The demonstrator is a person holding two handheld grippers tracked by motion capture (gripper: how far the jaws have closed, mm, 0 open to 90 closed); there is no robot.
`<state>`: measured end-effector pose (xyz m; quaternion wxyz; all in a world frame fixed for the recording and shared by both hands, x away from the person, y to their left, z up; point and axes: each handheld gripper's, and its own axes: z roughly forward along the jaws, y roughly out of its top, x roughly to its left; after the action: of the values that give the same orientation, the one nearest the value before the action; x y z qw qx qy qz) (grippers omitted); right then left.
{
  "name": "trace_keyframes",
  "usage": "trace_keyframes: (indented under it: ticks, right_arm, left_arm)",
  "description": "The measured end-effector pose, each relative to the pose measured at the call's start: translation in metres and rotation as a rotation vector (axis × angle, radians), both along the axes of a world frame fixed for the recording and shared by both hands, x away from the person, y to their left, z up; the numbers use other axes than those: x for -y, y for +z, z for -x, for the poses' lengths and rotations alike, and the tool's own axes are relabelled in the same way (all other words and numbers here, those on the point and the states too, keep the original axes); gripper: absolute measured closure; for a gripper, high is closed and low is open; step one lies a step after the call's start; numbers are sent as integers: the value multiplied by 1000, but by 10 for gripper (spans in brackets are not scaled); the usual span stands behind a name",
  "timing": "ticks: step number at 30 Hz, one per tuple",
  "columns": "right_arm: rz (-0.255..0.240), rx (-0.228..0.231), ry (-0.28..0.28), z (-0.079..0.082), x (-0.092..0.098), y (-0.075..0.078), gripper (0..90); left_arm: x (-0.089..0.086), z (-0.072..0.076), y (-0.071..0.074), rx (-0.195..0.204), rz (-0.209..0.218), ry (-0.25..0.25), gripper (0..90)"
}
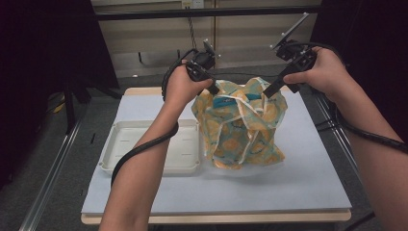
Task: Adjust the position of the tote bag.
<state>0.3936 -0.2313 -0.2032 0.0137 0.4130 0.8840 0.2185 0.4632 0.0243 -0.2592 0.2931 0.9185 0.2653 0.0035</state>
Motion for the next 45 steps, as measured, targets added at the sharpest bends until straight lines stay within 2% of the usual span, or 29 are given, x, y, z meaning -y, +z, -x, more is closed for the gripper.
trace_keyframes:
  ticks: [3,7,11,13,14,15,19,23,24,25,29,32,36,40,41,42,45]
  right_arm:
    - [10,-6,12,2,-1,-3,545]
    - [22,-15,24,3,-2,-8,628]
    - [40,1,19,2,-2,-10,778]
    - [48,5,24,2,-1,-8,836]
    - [51,5,7,2,-1,-6,899]
    - [57,19,5,2,-1,-5,900]
    - [74,3,5,2,-4,1,900]
    - [62,23,1,0,-8,6,900]
    - [51,26,-1,-2,-9,8,900]
    - [46,32,5,-4,-9,9,900]
    - [-5,68,-22,-11,-10,14,900]
    - [-19,92,-46,-16,-9,14,900]
    - [-3,78,-70,-23,-7,1,900]
    - [16,40,-70,-27,-7,-17,900]
    - [18,34,-70,-27,-7,-21,900]
    - [20,26,-69,-28,-6,-25,900]
    - [24,12,-69,-28,-5,-33,900]
  left_arm:
    - [-1,1,1,1,4,2,900]
    - [-2,2,2,-2,7,0,900]
    - [-3,3,2,12,8,2,900]
    - [-3,4,2,4,20,4,900]
    - [-4,4,2,7,17,0,900]
    - [-4,3,2,4,19,-1,900]
    - [-5,3,2,-2,25,1,900]
    - [-7,3,3,0,29,-4,900]
    - [-6,4,2,-6,44,12,900]
    - [-8,2,2,-6,26,-10,900]
    - [-15,-1,-4,-21,29,1,900]
    - [-22,-3,-13,-37,22,13,900]
    - [-28,-5,-20,-57,22,17,900]
    - [-31,-3,-20,-56,29,9,897]
    - [-32,-3,-19,-53,10,-2,897]
    - [-32,-2,-19,-56,14,-1,897]
    - [-33,-2,-19,-45,19,5,845]
